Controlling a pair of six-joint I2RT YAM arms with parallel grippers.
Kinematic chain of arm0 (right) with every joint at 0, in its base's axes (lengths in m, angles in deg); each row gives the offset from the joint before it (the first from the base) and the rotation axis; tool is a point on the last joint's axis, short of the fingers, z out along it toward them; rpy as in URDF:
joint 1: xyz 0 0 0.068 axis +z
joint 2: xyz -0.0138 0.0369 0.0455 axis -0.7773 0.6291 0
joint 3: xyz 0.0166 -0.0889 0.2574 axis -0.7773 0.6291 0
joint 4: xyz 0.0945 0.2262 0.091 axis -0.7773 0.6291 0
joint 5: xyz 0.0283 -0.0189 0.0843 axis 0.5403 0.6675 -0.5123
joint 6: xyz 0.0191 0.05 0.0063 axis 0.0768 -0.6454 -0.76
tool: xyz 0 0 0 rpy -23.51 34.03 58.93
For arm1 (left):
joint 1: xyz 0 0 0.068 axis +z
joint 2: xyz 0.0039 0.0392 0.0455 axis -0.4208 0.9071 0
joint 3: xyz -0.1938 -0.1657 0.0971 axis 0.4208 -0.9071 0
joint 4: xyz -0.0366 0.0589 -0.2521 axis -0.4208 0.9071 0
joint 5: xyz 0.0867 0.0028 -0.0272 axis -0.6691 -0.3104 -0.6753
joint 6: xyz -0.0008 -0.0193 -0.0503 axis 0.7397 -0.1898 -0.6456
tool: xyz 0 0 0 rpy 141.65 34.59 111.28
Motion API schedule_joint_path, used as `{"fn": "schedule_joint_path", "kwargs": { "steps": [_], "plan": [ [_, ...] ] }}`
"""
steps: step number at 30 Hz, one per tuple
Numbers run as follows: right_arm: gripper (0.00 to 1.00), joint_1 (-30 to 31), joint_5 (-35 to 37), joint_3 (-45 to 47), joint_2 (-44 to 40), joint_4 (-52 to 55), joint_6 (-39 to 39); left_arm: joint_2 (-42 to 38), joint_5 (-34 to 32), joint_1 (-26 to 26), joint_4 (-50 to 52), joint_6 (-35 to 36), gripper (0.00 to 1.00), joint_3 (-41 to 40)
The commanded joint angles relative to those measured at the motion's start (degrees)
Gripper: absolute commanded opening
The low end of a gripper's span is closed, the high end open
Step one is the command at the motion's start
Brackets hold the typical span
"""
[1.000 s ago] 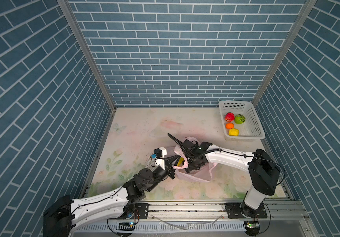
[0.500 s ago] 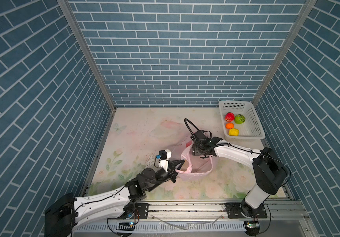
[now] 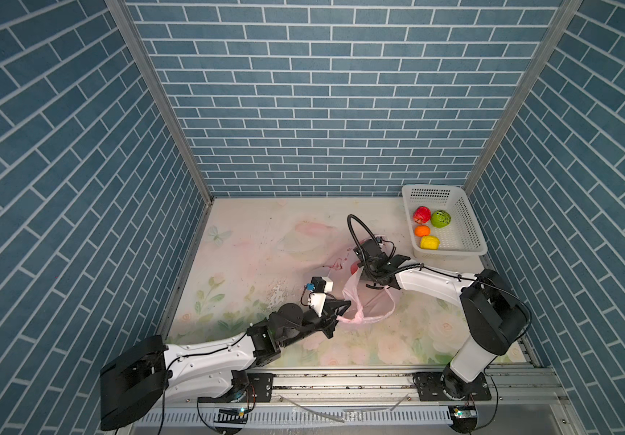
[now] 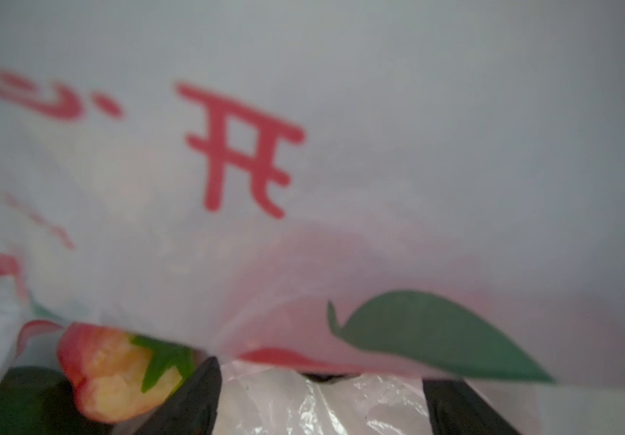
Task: Untie the knot of the plastic bag and take out the fruit
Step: Pick up the fruit from the plastic bag.
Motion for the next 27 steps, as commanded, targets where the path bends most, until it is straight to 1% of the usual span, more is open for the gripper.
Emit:
{"fn": "schedule_joint_path", "kwargs": {
  "steps": [1, 8, 14, 18, 20, 22, 25, 27],
  "plan": [
    [0.83, -2.0, 0.7, 2.2, 1.6, -3.1, -5.6, -0.4, 1.6, 0.2, -1.1, 0.2, 0.07, 1.5],
    [0.81, -4.5, -1.9, 0.4, 3.6, -4.0, -5.9, 0.1, 3.7, 0.1, 0.5, 0.7, 0.07, 3.3],
    [0.72, -6.1, -4.5, -4.7, 9.1, -0.5, -5.7, 1.7, 5.6, 0.1, 1.6, 1.3, 0.07, 5.3],
    [0.62, -6.3, -5.0, -5.3, 9.8, -0.4, -5.9, 1.3, 4.7, 0.2, 1.8, 1.1, 0.07, 4.7],
    [0.52, -6.3, -5.1, -4.4, 8.7, -1.4, -5.7, 0.9, 3.6, 0.2, 2.2, 0.9, 0.07, 4.1],
    [0.44, -6.3, -5.9, -3.5, 7.4, -2.2, -5.1, 0.9, 2.0, 0.2, 2.6, 0.4, 0.07, 3.5],
    [0.40, -6.0, -8.2, -2.6, 5.3, -2.6, -4.1, 1.2, -0.5, 0.2, 1.1, 0.2, 0.07, 2.0],
    [0.39, -5.6, -10.1, -1.4, 3.6, -3.2, -3.4, 0.9, -2.4, 0.2, -0.3, 0.1, 0.07, 0.9]
  ]
}}
